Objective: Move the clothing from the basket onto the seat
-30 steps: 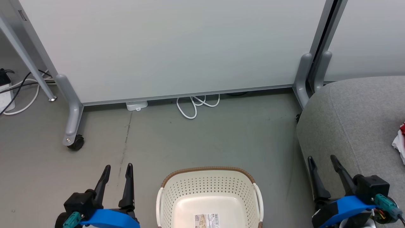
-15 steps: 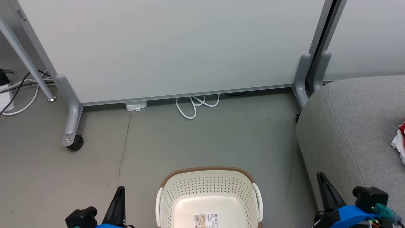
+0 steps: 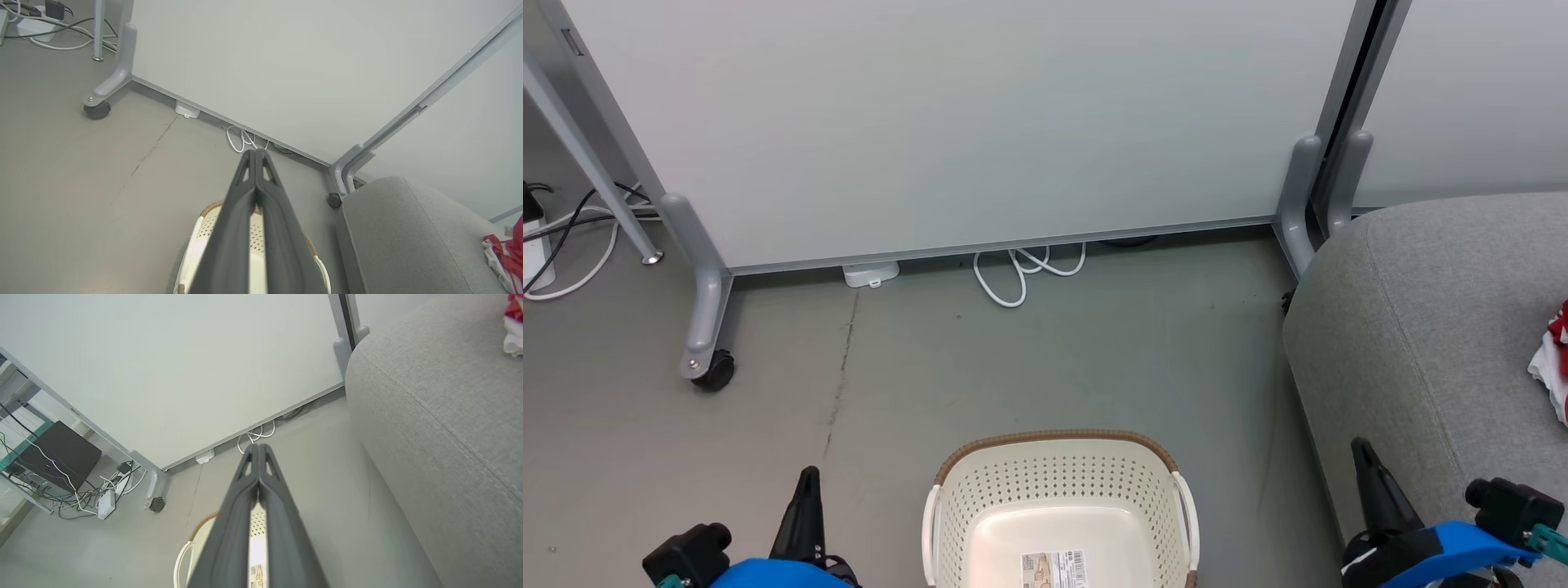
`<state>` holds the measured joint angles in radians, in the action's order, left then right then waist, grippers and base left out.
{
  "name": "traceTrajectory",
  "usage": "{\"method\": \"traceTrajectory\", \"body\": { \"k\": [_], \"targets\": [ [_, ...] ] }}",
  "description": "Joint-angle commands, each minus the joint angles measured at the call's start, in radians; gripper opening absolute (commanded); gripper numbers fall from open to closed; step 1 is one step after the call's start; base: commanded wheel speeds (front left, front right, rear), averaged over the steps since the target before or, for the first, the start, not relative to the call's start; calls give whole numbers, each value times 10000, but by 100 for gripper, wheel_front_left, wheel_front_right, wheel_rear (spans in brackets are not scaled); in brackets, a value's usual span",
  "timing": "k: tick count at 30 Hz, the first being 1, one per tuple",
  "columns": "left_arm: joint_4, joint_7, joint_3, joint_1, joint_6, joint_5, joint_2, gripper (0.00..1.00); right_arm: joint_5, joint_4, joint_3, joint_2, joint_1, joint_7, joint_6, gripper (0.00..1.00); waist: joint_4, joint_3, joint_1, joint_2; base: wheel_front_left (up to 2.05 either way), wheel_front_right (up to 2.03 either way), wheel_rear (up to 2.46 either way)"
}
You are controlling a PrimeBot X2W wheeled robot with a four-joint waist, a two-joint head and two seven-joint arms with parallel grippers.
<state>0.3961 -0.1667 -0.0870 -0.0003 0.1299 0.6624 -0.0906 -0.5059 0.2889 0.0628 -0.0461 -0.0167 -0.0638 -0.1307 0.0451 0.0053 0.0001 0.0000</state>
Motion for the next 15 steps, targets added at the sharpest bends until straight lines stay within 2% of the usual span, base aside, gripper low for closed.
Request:
{"method": "traceTrajectory", "body": {
  "k": [1, 15],
  "targets": [
    [-222, 113, 138, -327, 2, 435, -8, 0, -541, -190, 42, -27, -288, 59, 0, 0, -8, -1, -1, 0, 0, 0, 0],
    [-476, 617, 490, -488, 4, 2130, 66, 0, -2506, -248, 130, -33, -423, 379, -1, 0, -64, -3, -1, 0, 0, 0, 0]
  ]
}}
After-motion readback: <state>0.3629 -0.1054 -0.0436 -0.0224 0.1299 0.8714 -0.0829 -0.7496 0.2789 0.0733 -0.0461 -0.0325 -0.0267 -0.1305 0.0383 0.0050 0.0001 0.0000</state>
